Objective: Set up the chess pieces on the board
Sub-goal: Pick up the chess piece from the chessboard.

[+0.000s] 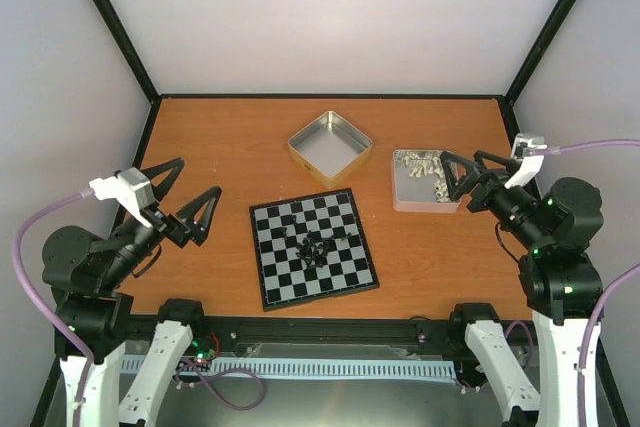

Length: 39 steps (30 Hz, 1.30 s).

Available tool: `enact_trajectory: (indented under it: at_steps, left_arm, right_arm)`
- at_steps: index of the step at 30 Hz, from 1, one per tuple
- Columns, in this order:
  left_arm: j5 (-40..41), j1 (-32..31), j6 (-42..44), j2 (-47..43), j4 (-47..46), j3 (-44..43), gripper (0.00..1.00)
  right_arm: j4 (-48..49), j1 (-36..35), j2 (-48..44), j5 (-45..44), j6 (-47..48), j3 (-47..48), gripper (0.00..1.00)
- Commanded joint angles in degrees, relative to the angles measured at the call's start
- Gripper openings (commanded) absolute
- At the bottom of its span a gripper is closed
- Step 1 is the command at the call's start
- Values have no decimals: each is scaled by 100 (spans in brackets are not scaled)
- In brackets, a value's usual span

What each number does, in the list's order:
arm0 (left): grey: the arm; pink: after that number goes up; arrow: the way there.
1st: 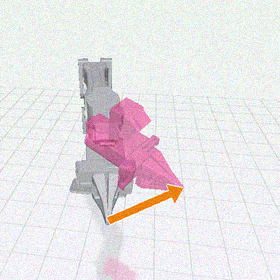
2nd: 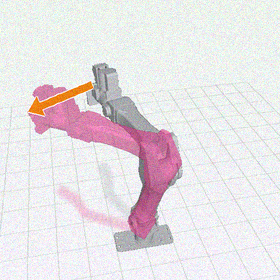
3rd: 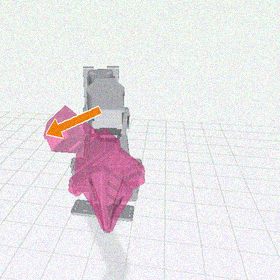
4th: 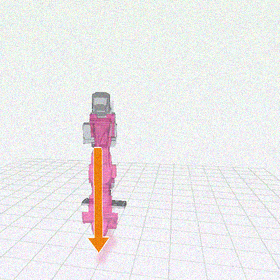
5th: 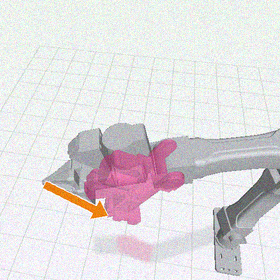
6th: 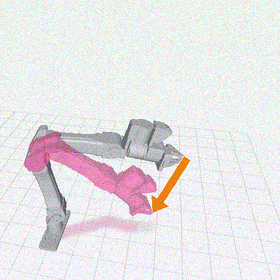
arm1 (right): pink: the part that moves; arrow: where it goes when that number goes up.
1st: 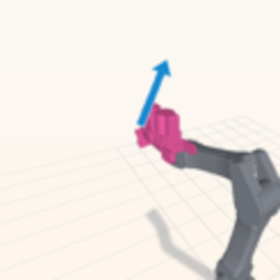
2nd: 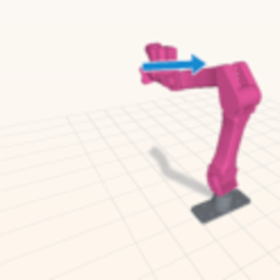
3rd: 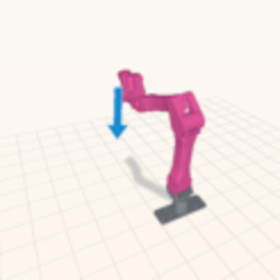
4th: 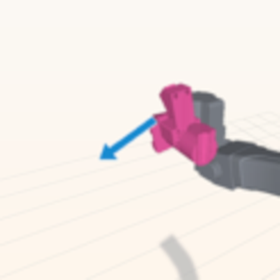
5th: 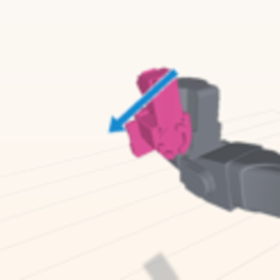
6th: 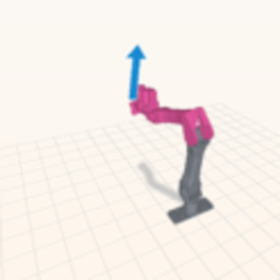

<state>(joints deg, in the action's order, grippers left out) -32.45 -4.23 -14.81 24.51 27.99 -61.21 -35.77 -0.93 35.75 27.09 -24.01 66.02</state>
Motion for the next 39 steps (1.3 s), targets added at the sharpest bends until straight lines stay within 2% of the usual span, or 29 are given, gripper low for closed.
enact_trajectory:
  at_steps: [1,6,12,17,21,25,27,31,34,39]
  left_arm:
    - [-459,9,41,121,-271,-123,100]
    - [-961,-192,34,255,-486,66,100]
    - [-2223,-271,-287,454,-1198,867,100]
    - [-2382,-279,-697,704,-1891,1596,100]
    - [-2089,-282,-868,790,-2430,2043,100]
    - [-1544,-280,-1009,888,-2867,2449,100]
    - [-1336,-285,-1006,955,-2952,2569,100]
    - [-1055,-280,-898,1065,-3110,2748,100]
    - [-955,-280,-824,1143,-3171,2815,100]
    - [-923,-282,-835,1232,-3225,2909,100]
  right_arm:
    - [7,97,33,334,-356,-204,97]
    - [81,118,-47,506,-718,-653,94]
    - [97,129,29,857,-443,-1250,96]
    - [112,112,436,962,-261,-1662,90]
    - [255,-128,832,491,-409,-1947,81]
    - [308,-858,1299,-501,-815,-2131,72]
    - [352,-1482,1592,-1168,-1023,-2169,67]
    - [366,-2704,2333,-2488,-1840,-2100,49]
    - [482,-3472,2826,-3171,-2599,-2067,46]
    - [712,-3975,3602,-3359,-3765,-1958,47]
